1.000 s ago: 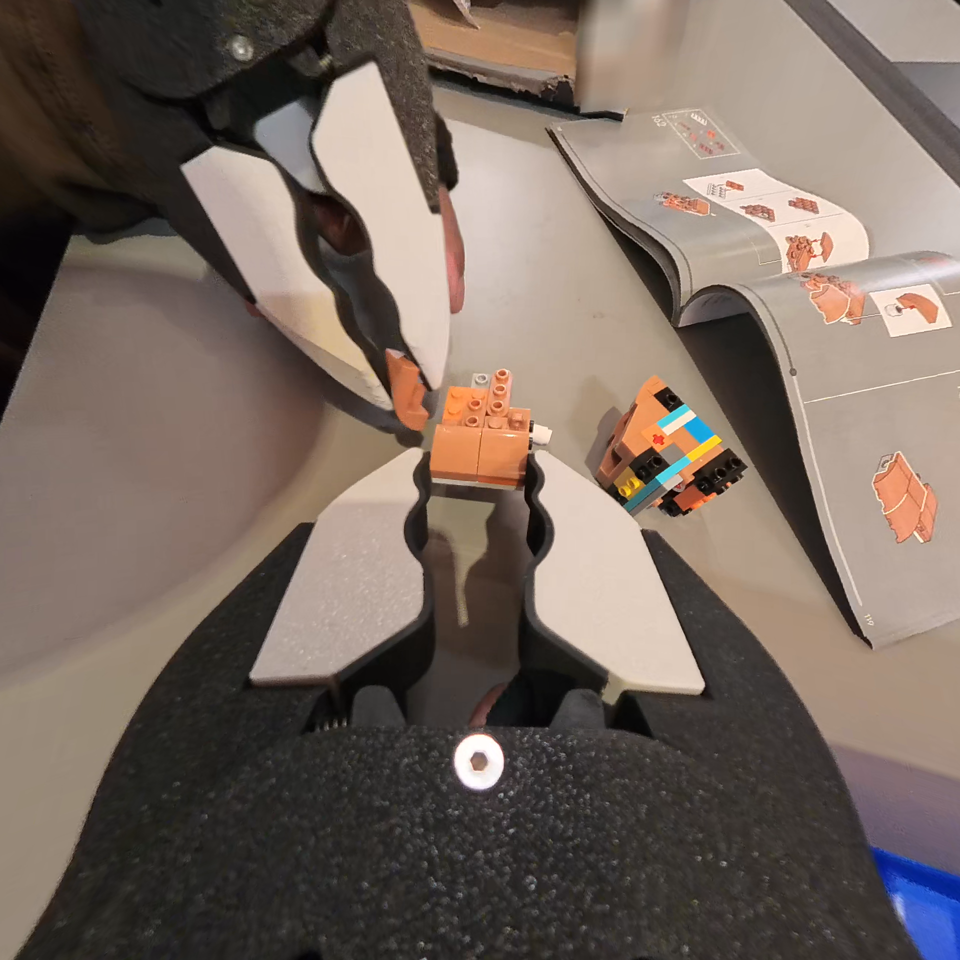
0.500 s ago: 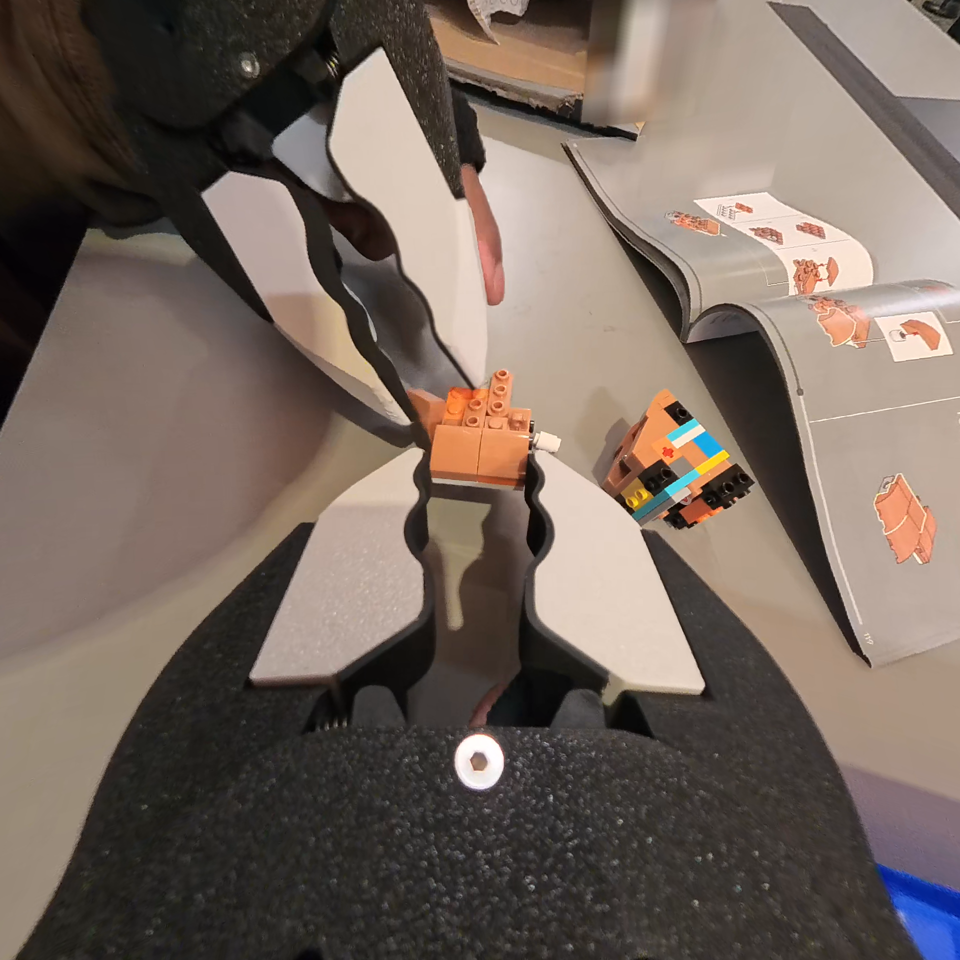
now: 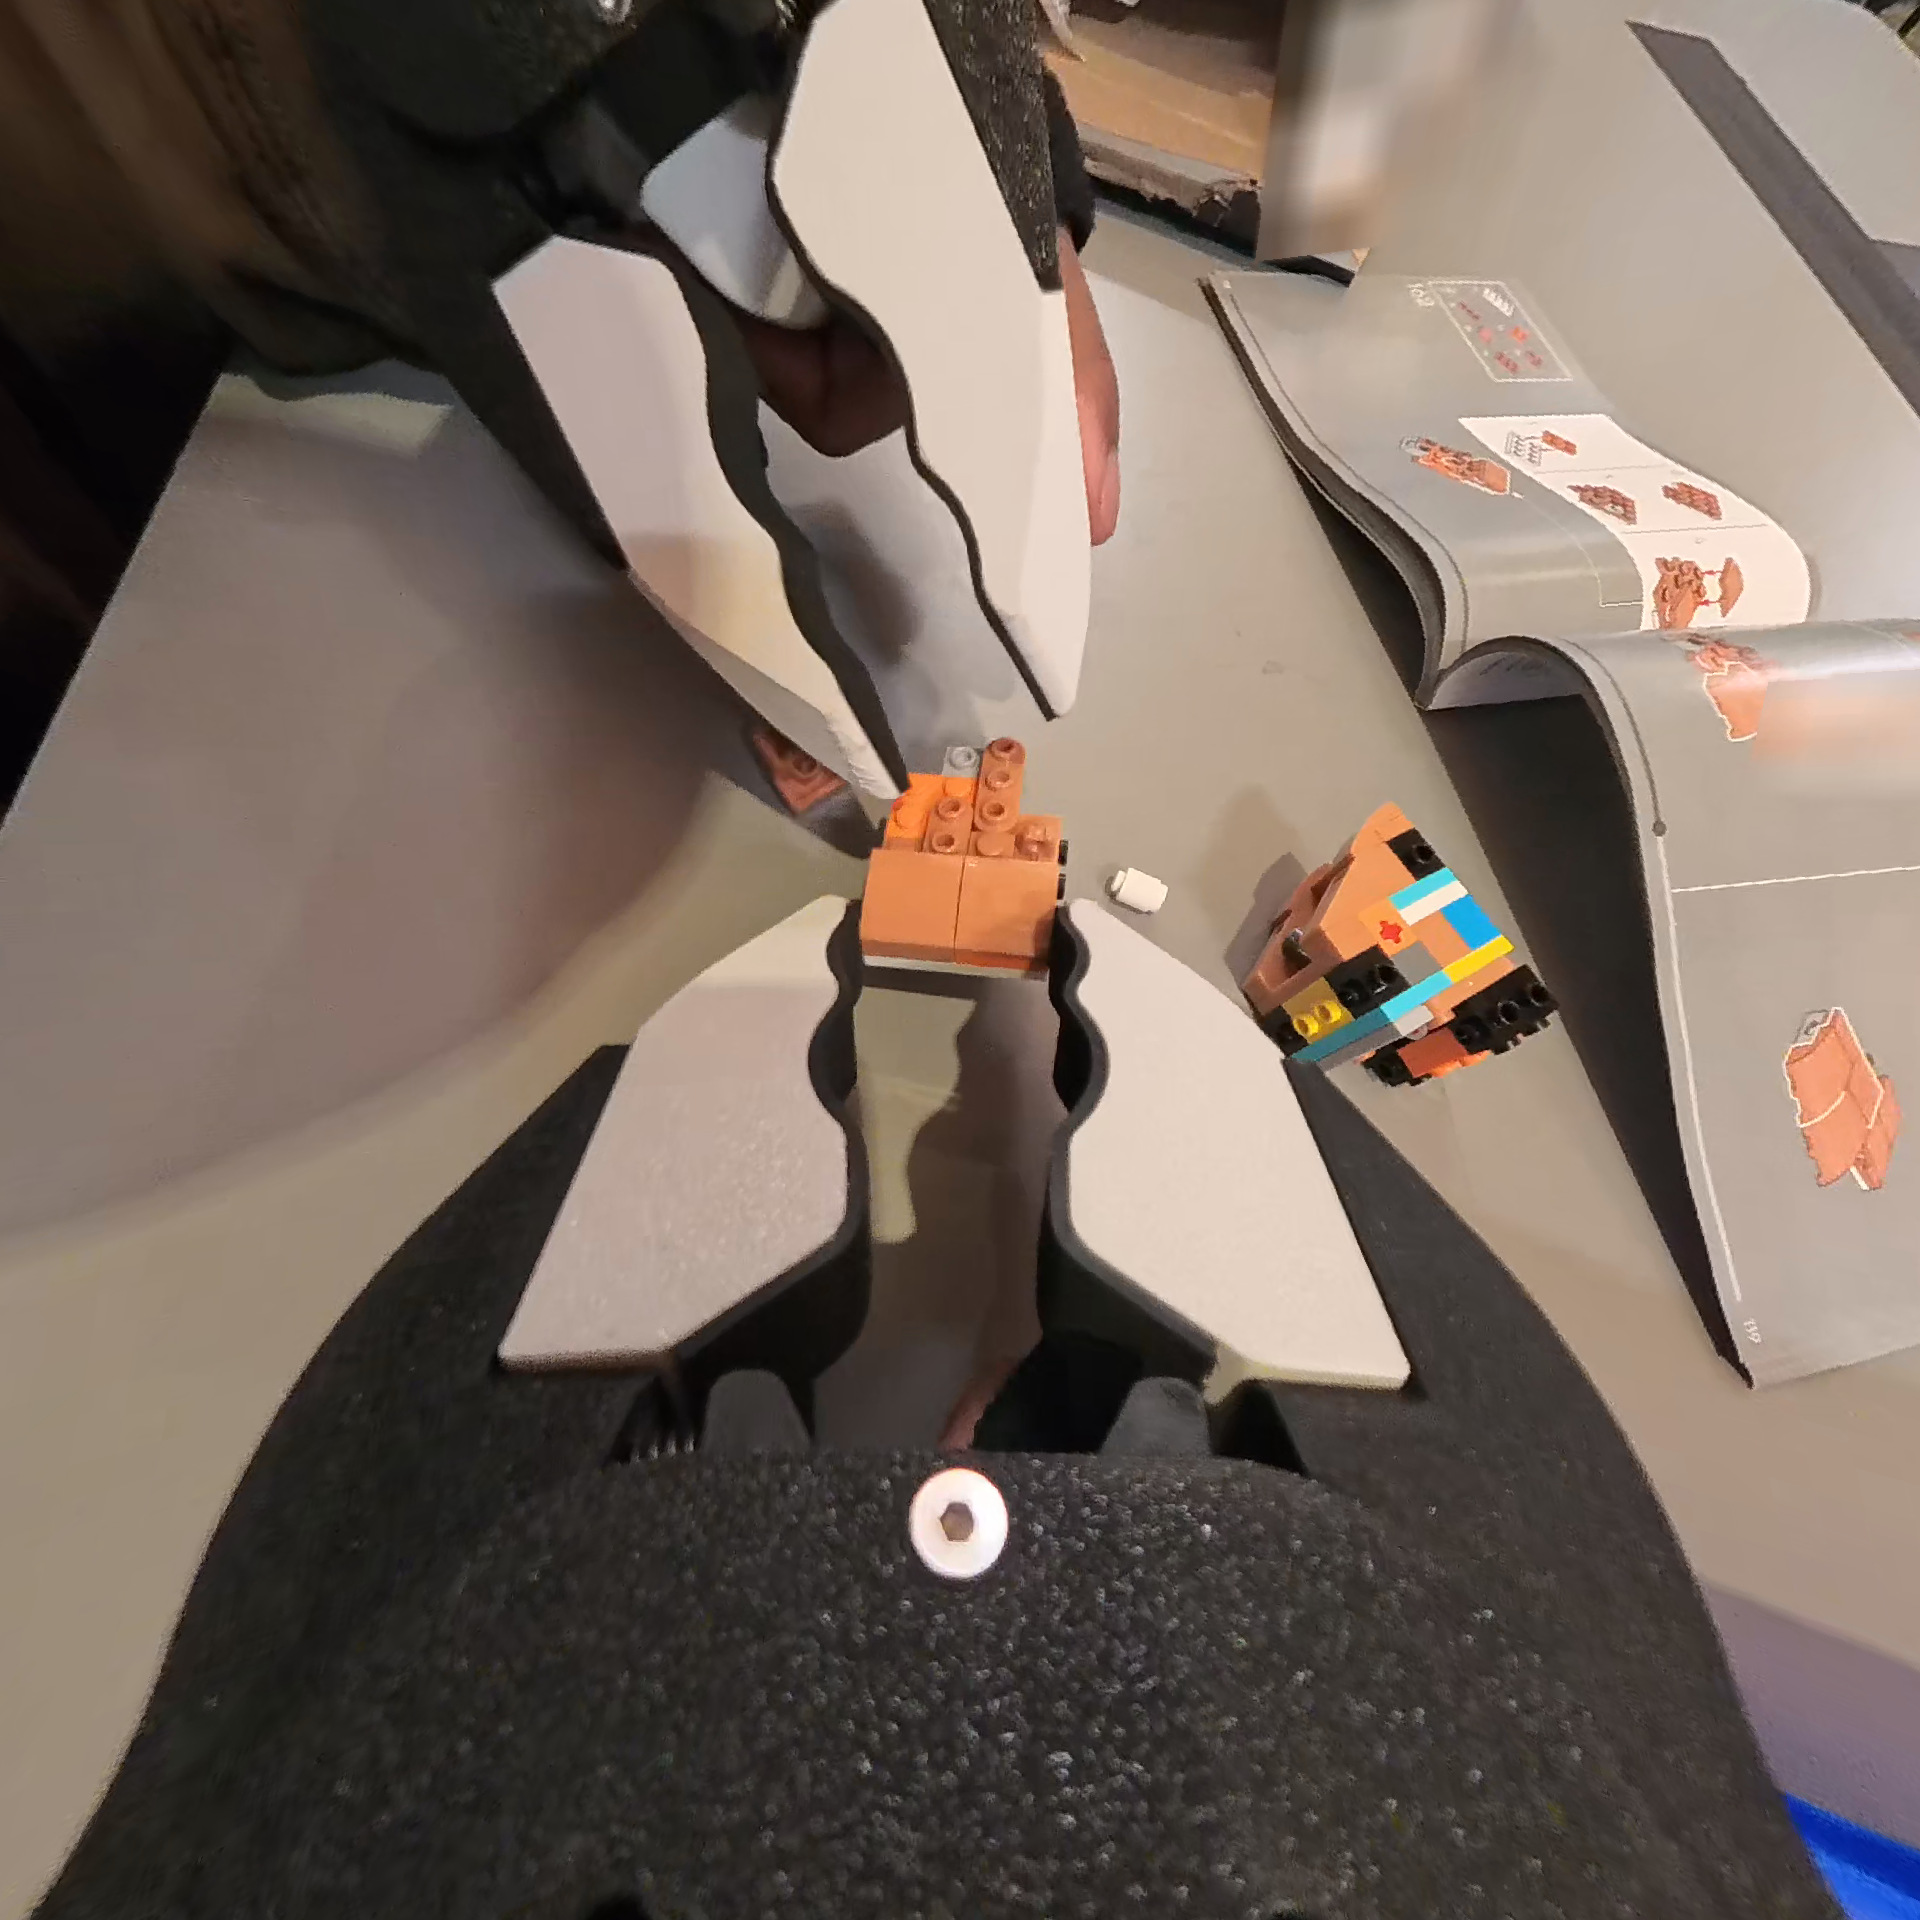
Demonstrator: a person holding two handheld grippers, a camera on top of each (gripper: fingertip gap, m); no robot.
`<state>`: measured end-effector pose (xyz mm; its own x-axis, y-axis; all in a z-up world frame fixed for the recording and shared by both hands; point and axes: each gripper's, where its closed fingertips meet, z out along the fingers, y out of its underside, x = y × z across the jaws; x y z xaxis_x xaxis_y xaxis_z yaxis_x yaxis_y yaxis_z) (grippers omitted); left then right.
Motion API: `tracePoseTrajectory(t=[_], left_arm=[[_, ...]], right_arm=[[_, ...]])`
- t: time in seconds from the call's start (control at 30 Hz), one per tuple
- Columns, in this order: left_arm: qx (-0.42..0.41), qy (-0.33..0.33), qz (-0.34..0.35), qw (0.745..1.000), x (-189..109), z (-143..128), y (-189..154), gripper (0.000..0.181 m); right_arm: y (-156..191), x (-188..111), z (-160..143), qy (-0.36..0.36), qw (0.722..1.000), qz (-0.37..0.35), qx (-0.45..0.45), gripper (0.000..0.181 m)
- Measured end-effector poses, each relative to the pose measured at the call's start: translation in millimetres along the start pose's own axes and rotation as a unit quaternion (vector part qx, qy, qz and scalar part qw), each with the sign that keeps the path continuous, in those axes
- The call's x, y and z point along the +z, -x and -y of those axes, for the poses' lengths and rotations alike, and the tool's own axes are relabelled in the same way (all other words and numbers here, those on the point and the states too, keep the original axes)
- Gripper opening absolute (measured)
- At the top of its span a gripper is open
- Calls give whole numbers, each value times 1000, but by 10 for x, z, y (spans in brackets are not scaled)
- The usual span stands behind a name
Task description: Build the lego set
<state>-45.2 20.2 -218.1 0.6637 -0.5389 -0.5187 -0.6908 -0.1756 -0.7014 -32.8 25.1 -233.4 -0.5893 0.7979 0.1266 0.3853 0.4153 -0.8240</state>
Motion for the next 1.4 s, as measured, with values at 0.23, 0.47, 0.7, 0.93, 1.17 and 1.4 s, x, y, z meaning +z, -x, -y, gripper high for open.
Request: tracePoseTrajectory(t=[0.23,0.47,0.7,0.93,1.17,1.4], left_arm=[[-50,1,-30,998,-190,-109,19,27],[-108,20,-49,993,-459,-313,-105,24],[-62,56,-120,989,-408,-322,-503,23],[-68,79,-128,986,-302,-304,-583,21],[-151,67,-114,980,-237,-174,-688,0],[-192,66,-93,975,-207,-102,-731,0]], right_arm=[[-30,-1,-13,3,1000,-7,8,34],[-35,4,-29,9,1000,-6,12,34],[-23,16,-47,16,1000,3,17,34],[24,70,-146,58,998,19,13,34],[50,100,-216,88,996,29,15,34],[80,57,-175,68,997,7,-30,40]])
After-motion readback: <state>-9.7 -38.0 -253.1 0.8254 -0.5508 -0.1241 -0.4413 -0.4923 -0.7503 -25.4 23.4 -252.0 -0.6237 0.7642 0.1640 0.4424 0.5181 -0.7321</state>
